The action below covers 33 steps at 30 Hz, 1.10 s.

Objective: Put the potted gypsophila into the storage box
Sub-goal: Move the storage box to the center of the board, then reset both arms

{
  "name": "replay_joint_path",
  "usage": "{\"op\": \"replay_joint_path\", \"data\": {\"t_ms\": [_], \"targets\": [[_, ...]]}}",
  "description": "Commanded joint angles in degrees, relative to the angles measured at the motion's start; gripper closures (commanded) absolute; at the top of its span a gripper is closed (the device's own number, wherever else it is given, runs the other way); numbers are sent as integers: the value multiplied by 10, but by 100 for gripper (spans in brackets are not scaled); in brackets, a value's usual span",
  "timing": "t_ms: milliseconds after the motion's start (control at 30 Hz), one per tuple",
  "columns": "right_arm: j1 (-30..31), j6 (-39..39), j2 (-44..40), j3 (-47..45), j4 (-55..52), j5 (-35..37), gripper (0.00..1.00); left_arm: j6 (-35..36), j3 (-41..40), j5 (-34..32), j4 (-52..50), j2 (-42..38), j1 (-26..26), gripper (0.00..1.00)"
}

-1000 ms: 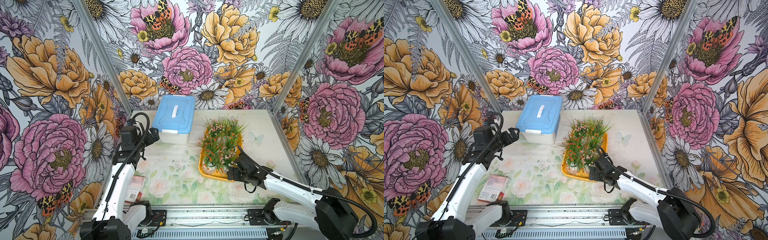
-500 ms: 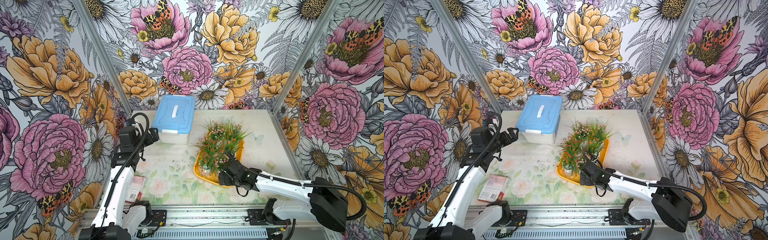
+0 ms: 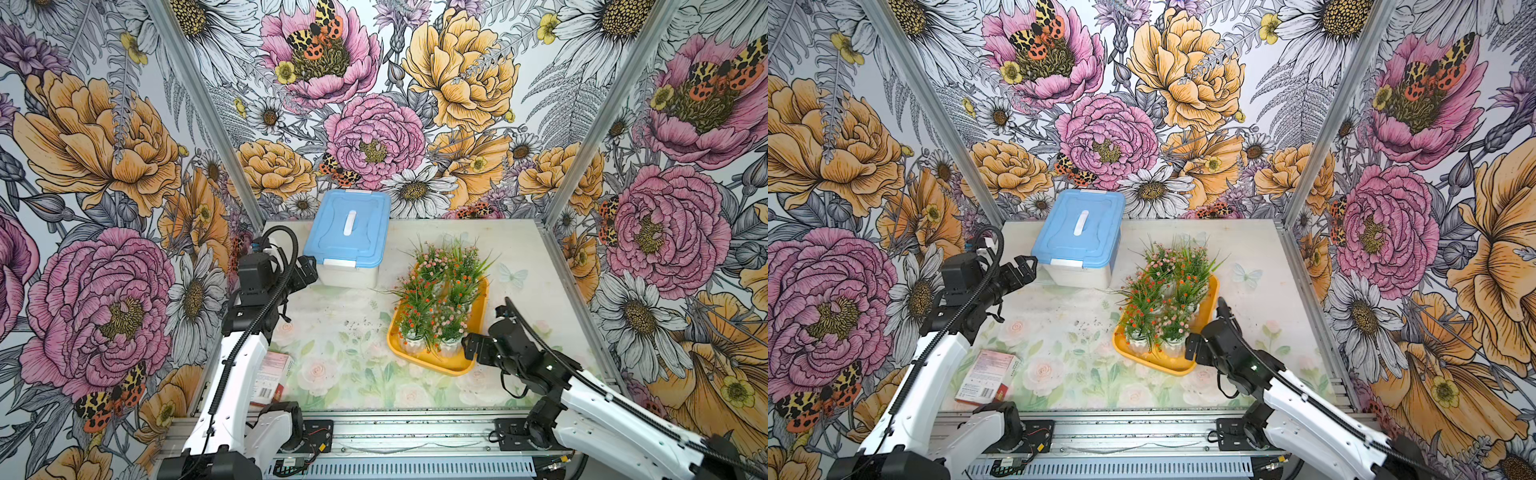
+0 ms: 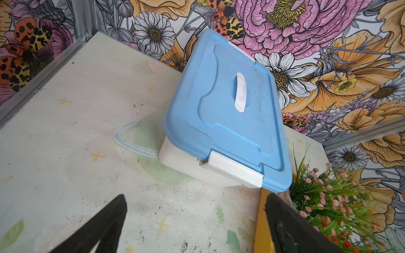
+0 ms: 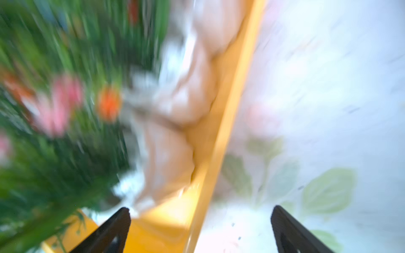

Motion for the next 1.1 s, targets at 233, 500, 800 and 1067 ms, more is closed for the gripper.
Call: {"op": "replay_joint_path", "data": {"t_ms": [233,500,800,1067], "targets": [[-98,-65,-6,100,-12,178,0,-18,15,-47,11,12,-3,1],[-276,-143,92,152,83,135,1,1,27,-42,33,44,26,1],[-415,-261,192,138,197,72,0,88,-103,-92,295,85,35,1],[-416,-317,167,-7,406,77,1,165,-204,-178,487,157,12,1]]}}
